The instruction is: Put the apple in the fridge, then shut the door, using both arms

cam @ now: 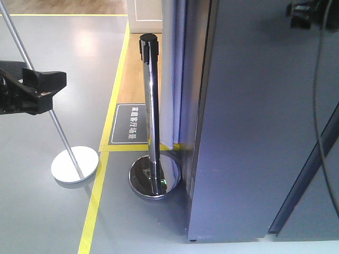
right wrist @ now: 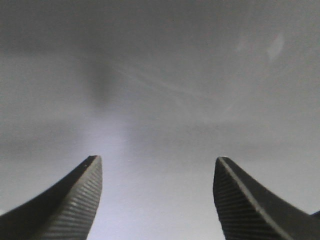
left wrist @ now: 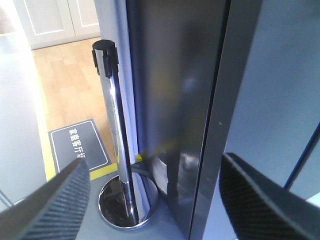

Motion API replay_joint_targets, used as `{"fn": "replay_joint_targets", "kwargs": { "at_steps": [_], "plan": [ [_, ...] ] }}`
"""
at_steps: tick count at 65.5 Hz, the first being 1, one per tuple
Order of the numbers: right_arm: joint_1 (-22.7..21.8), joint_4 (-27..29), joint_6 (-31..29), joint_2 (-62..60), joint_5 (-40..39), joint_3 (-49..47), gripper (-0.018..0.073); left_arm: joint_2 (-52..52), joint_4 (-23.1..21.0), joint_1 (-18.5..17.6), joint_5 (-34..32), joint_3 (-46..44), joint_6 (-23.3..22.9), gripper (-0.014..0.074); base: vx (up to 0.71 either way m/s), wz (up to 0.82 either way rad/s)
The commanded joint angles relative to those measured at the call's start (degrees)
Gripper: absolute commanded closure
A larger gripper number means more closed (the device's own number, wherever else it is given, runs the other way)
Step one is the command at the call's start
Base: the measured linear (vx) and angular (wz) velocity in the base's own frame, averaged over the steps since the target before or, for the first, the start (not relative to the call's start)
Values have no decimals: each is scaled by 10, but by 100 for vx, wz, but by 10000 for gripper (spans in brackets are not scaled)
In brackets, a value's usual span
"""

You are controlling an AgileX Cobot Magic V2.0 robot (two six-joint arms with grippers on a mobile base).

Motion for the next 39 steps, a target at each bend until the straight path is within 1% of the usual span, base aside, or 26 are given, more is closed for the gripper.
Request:
{"fn": "replay_joint_targets", "kwargs": {
  "at_steps": [1, 10, 19, 25, 31, 39],
  "plan": [
    [-2, 4, -18, -88, -61, 40, 85, -7, -11, 1, -37, -13, -1, 83, 0, 0],
    [-2, 8, -24, -186, -123, 178, 85, -7, -11, 1, -37, -13, -1, 83, 0, 0],
    [-2, 9, -28, -297, -173, 322, 85, -7, -11, 1, -37, -13, -1, 83, 0, 0],
    [-2, 8, -28, -372, -198, 401, 85, -7, -11, 1, -37, -13, -1, 83, 0, 0],
    [-2, 12, -27, -443, -196, 467, 85, -7, -11, 1, -37, -13, -1, 83, 0, 0],
    [-2, 17, -28, -521, -155, 526, 85, -7, -11, 1, -37, -13, -1, 83, 0, 0]
  ]
}}
